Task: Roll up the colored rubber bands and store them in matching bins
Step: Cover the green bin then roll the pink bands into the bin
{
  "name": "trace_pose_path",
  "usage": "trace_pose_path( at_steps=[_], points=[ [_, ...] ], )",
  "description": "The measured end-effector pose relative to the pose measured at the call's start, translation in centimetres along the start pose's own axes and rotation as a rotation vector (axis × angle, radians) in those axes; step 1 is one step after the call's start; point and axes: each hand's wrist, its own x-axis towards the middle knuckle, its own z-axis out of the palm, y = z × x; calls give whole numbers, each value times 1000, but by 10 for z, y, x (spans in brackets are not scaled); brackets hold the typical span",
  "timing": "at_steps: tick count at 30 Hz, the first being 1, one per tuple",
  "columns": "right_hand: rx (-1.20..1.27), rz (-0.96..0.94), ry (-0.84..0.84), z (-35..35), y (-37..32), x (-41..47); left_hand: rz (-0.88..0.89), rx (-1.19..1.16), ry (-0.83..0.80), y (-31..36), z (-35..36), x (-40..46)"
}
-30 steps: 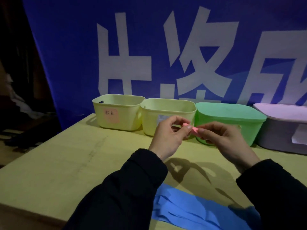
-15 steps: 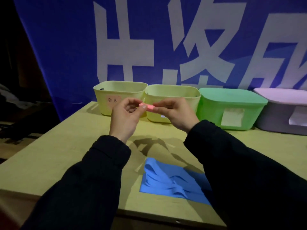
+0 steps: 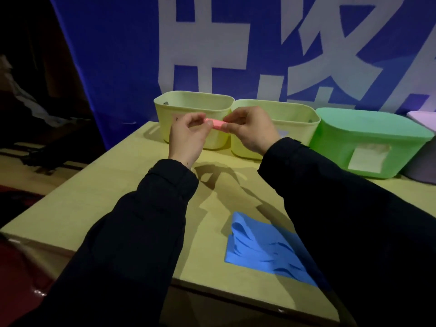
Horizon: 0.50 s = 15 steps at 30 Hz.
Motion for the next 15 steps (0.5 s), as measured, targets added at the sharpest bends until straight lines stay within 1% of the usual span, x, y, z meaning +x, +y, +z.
trace_pose_path(
  at_steps=[3,8,11,12,15],
  points=[
    [-37,-32,104,13,-3,26,-13,-14,6,0,-6,16],
    [-220,-67,289,37,-9,67,-20,12,11,-8,-11,31],
    [-484,-77,351,50,-6,80,-22,35,1,-13,-15,36],
    [-536,-82,362,53,-4,82,-28,43,-1,-15,-16,36],
    [-575,-78,319,60,4,87,-35,60,-12,-19,-17,37]
  ],
)
